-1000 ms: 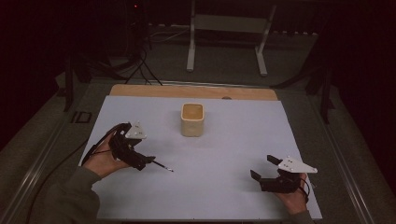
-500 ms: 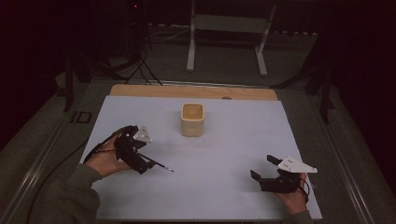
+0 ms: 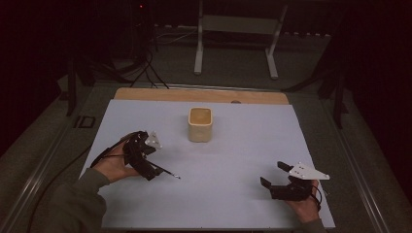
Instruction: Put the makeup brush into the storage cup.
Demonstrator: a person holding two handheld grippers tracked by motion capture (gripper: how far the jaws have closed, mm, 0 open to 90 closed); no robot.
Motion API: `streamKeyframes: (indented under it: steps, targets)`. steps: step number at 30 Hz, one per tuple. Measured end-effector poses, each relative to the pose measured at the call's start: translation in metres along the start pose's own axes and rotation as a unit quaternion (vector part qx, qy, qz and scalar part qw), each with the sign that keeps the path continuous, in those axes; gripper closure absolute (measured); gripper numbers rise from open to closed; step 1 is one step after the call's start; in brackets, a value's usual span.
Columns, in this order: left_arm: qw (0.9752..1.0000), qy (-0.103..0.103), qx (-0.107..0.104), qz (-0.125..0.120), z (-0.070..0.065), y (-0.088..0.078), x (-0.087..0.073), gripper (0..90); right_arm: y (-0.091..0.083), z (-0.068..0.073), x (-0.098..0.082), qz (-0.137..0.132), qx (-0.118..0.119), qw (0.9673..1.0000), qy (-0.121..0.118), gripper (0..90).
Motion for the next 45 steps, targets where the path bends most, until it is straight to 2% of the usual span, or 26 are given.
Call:
streamKeyframes:
  steps: [16,25,38,42,45]
  targets:
    - [0.9984,0.011,-0.011,0.055,0.001,0.030,-0.002,3.1,0.001,0.000,-0.001,0.002,0.000,1.0000,-0.001,9.0]
    - [0.9971,0.014,-0.019,0.072,0.000,0.043,-0.001,4.7,0.001,0.000,-0.001,0.004,0.002,1.0000,-0.001,9.0]
    - [0.9936,0.026,-0.029,0.106,-0.003,0.061,-0.002,5.6,0.001,0.000,-0.001,0.004,0.003,1.0000,-0.001,9.0]
    - [0.9925,0.025,-0.026,0.117,0.000,0.065,-0.003,9.3,0.001,0.000,-0.001,0.005,0.004,1.0000,-0.001,9.0]
    - [0.9915,0.028,-0.029,0.124,0.001,0.068,-0.003,15.9,0.001,0.000,-0.001,0.004,0.004,1.0000,-0.001,9.1]
Point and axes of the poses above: each handheld gripper's, and its own axes: y roughly forward along the jaws, x roughly out of its top, z roughly to its left, the point moved 9 cm from there along y, roughly forward along the jaws, and after that the axes turned 4 degrees about y, right-handed, at the moved point
